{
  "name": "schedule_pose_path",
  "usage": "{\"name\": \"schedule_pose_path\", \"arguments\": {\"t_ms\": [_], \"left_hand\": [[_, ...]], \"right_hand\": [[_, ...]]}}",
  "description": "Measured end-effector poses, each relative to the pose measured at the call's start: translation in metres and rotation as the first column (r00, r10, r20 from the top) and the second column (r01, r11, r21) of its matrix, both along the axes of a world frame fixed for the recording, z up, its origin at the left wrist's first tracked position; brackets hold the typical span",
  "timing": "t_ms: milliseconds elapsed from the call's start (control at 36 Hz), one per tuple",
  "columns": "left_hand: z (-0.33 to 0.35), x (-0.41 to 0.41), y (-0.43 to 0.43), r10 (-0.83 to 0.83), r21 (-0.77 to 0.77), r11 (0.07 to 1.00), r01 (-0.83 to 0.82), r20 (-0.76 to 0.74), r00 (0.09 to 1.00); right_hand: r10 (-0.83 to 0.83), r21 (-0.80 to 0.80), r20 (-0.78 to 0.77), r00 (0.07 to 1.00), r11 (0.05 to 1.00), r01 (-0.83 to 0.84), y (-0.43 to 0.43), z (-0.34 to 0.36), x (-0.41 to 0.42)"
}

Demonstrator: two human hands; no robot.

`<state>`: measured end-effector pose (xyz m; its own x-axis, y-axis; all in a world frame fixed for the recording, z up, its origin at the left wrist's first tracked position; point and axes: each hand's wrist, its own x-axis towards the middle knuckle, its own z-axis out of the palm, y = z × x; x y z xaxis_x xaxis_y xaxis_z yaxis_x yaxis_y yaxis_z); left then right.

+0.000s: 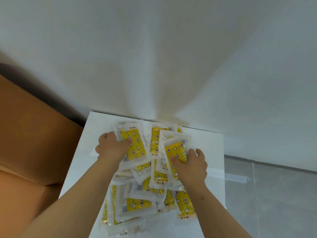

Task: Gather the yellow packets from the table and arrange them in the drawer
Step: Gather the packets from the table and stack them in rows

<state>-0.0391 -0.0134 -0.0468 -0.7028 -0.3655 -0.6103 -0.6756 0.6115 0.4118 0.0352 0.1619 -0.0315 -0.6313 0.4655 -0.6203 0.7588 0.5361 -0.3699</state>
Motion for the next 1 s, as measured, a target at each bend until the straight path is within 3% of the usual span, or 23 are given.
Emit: {"name": "schedule_pose_path", "arguments": {"t_ms": [139,250,333,389,500,778,889,1000], "left_hand": [[0.005,0.011,0.015,-0.013,0.154,0.988,0.016,-0.018,1.0],[0.013,0.034,0.03,-0.194,0.043,0.98,0.196,-0.056,0.979],[0.014,0.052,0.03,-0.218,-0.045,0.975,0.217,-0.026,0.976],[0.014,0.064,0.026,-0.185,-0.028,0.982,0.185,-0.013,0.983],[0.017,0.082,0.02,-0.001,0.178,0.984,0.008,-0.035,0.999],[0.048,0.105,0.027,-0.029,0.137,0.99,0.029,-0.002,1.0],[0.059,0.119,0.024,0.044,0.211,0.976,-0.044,0.008,0.999],[0.077,0.13,0.02,0.235,0.376,0.892,-0.253,0.093,0.968]], "right_hand": [[-0.015,-0.027,-0.05,0.999,1.0,0.014,-0.001,-0.006,0.005],[-0.01,0.039,-0.104,0.995,0.999,0.014,-0.011,-0.011,0.019],[-0.014,0.055,-0.092,0.996,0.998,0.019,-0.017,-0.008,0.031],[-0.013,0.069,-0.088,0.996,0.997,0.019,-0.018,-0.006,0.04],[-0.006,0.05,-0.06,0.998,0.999,0.009,-0.02,-0.001,0.054],[0.015,-0.081,-0.119,0.993,0.996,-0.024,-0.019,0.025,0.073],[-0.132,-0.242,-0.231,0.964,0.967,0.075,-0.013,0.041,0.082],[-0.241,-0.361,-0.265,0.933,0.923,0.136,-0.012,0.062,0.092]]}}
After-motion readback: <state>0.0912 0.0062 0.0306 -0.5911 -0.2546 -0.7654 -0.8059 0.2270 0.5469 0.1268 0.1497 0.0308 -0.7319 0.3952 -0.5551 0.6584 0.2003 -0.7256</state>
